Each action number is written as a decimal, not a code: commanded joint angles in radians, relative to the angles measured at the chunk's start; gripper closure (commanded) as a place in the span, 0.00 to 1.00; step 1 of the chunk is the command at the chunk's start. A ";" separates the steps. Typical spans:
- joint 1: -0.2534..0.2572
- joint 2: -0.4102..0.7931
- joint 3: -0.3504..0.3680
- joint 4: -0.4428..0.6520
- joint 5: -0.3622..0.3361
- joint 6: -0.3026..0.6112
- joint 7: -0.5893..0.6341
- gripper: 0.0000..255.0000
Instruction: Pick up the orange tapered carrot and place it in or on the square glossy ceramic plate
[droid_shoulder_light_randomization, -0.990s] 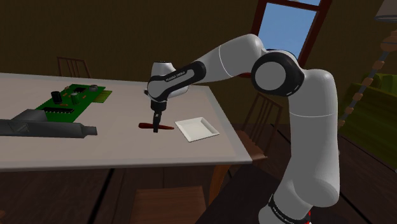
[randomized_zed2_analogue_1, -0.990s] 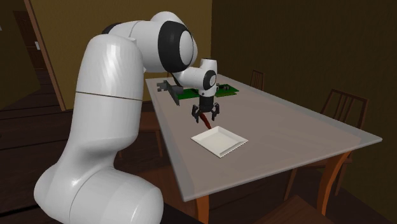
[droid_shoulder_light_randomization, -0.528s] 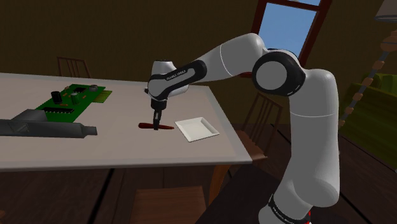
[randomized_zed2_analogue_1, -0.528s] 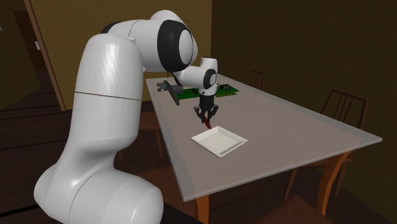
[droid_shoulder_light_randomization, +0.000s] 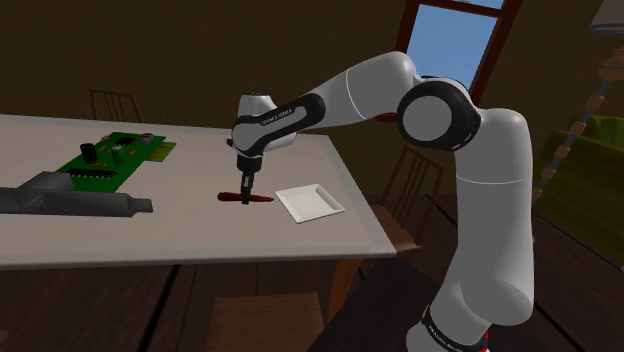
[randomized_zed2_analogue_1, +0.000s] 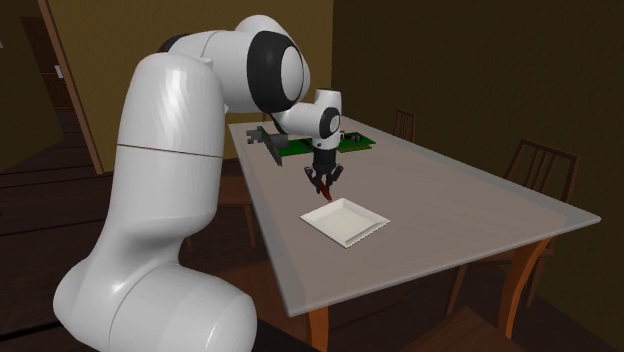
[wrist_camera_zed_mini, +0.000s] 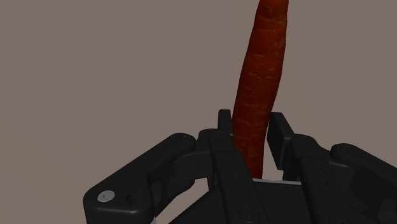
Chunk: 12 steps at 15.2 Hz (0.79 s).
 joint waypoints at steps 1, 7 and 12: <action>0.000 -0.007 0.000 0.009 -0.001 -0.020 0.001 1.00; 0.001 -0.038 -0.001 0.047 -0.004 -0.089 0.007 1.00; 0.001 -0.059 -0.002 0.085 -0.007 -0.148 0.011 1.00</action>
